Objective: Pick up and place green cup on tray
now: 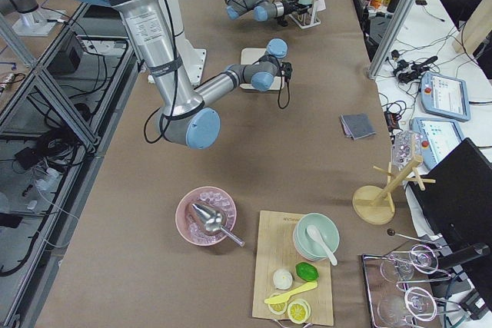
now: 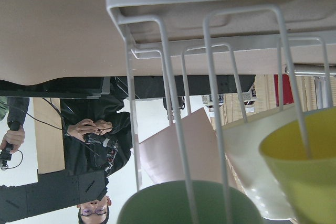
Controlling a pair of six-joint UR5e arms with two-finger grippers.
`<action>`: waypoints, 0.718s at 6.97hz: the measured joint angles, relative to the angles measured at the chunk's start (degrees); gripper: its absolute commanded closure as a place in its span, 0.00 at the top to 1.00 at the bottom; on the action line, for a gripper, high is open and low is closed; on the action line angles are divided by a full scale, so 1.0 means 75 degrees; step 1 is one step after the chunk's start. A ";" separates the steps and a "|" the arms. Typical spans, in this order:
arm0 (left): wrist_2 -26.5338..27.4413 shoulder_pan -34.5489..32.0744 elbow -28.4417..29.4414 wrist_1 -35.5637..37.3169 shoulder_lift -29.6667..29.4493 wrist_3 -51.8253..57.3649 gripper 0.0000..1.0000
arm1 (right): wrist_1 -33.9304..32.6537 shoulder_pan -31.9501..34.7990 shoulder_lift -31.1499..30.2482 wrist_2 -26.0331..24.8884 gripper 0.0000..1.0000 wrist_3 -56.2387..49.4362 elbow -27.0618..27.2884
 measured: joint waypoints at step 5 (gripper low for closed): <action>0.0159 -0.0001 -0.0504 -0.0069 0.0229 0.0249 0.56 | -0.1087 0.1416 -0.1162 -0.0080 1.00 -0.1286 0.0988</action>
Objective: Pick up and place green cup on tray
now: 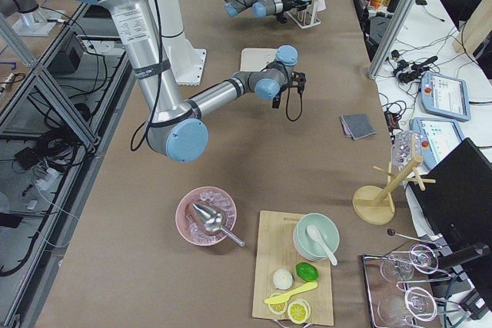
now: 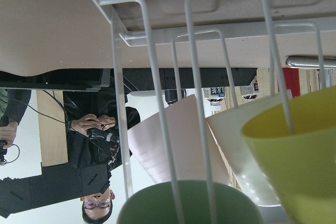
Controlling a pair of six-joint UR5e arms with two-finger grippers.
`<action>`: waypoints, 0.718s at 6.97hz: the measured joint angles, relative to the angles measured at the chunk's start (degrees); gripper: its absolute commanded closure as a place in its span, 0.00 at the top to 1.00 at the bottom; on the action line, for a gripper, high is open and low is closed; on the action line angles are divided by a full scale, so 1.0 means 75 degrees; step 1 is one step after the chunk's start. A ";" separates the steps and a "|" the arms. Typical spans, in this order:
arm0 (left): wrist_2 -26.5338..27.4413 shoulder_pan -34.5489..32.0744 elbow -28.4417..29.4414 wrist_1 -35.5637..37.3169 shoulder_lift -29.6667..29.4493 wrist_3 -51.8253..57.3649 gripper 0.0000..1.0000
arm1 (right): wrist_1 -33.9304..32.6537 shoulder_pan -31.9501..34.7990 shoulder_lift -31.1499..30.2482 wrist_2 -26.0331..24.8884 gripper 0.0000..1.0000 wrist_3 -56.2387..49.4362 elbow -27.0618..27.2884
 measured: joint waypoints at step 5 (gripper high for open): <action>0.0048 0.0000 -0.1150 0.0031 0.0402 0.0578 0.56 | -0.2337 0.3822 -0.3340 0.0357 1.00 -0.6812 0.1380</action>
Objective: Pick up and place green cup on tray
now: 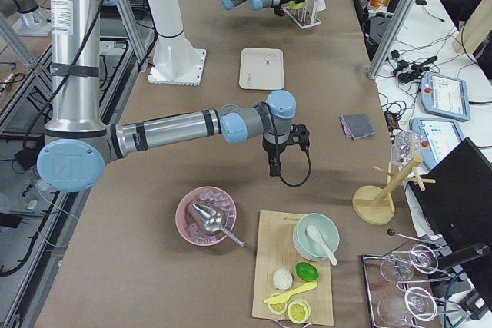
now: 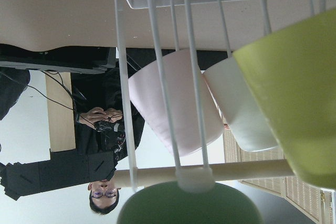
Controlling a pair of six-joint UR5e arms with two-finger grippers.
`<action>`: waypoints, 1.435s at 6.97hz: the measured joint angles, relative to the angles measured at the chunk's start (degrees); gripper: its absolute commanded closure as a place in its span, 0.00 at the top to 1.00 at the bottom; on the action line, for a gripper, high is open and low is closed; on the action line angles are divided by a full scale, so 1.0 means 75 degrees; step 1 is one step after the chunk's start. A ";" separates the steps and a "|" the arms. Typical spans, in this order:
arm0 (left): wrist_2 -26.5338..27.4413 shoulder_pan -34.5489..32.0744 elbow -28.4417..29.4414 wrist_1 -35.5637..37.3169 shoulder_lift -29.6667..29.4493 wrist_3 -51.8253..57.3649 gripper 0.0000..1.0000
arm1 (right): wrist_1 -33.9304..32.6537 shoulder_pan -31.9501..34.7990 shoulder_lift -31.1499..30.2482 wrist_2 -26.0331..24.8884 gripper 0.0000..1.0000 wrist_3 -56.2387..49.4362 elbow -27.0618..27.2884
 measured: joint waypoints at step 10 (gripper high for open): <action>-0.2468 0.0074 -0.1168 -0.3156 -0.0274 0.0686 0.40 | -0.1237 0.1628 -0.0341 -0.0533 1.00 -0.2542 -0.0220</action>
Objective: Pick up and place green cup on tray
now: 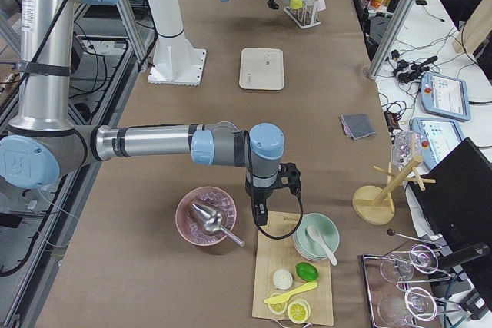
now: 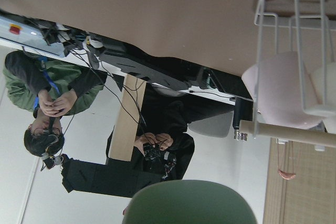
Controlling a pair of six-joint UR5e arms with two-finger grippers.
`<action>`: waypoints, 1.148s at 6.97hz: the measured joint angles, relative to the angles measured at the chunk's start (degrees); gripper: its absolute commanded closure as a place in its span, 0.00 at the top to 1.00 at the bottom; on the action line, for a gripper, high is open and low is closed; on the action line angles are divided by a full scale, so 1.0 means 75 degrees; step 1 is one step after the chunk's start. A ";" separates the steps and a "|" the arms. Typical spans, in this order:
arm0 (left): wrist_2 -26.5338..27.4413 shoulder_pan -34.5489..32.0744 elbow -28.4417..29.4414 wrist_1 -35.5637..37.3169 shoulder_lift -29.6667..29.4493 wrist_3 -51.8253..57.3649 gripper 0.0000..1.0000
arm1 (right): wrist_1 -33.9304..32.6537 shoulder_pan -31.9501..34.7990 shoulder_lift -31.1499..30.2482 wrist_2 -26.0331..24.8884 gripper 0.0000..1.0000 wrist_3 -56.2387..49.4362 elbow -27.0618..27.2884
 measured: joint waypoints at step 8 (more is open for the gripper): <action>-0.4710 0.0078 0.0571 -0.2839 -0.0601 -0.7770 0.34 | 0.0004 0.0004 0.0004 0.0204 1.00 0.0001 -0.0028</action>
